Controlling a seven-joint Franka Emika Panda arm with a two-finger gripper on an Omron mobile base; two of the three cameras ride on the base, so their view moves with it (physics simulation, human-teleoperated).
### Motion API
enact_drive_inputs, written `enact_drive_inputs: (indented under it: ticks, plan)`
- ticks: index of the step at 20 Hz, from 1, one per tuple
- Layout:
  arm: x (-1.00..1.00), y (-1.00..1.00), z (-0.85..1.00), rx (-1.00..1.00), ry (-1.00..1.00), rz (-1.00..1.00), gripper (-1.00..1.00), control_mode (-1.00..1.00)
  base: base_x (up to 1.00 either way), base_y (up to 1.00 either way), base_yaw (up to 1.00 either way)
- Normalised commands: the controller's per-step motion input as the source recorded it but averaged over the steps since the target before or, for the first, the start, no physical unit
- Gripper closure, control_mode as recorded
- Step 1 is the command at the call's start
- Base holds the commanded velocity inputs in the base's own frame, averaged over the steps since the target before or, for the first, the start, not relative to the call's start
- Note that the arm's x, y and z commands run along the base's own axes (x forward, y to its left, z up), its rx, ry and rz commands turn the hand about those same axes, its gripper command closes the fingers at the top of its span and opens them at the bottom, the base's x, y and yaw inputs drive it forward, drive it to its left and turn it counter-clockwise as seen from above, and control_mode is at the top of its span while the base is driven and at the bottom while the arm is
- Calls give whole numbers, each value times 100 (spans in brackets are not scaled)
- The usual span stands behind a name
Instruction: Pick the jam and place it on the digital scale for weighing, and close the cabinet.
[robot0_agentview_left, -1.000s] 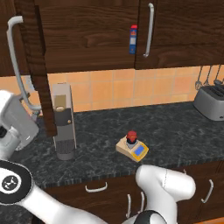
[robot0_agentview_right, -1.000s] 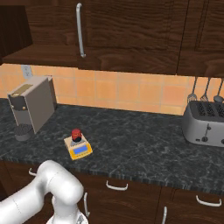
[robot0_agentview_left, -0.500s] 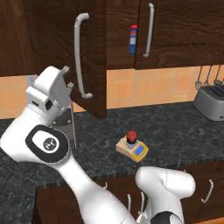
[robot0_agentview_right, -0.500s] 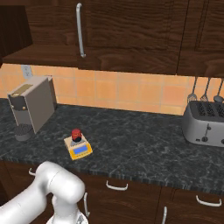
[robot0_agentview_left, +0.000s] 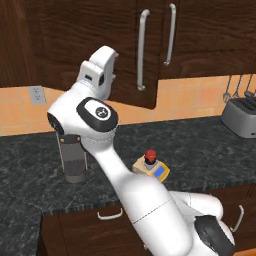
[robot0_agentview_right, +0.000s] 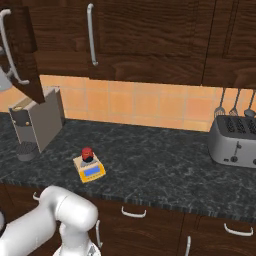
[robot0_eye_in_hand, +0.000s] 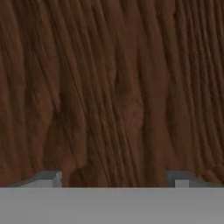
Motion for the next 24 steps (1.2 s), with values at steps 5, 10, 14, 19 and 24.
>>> enact_drive_inputs:
  ticks: [5, 10, 14, 19, 24]
  plan:
    - [100, -90, -3, 8, 19, 27, -100, -100, 0, 0, 0]
    - [100, -62, -15, 1, 12, 31, -100, -100, 0, 0, 0]
    - [100, -40, -28, 0, 8, 28, -100, -100, 0, 0, 0]
    - [100, -9, -9, 0, 12, 19, -100, -100, 0, 0, 0]
    - [100, 0, -6, 0, 13, 9, -100, -100, 0, 0, 0]
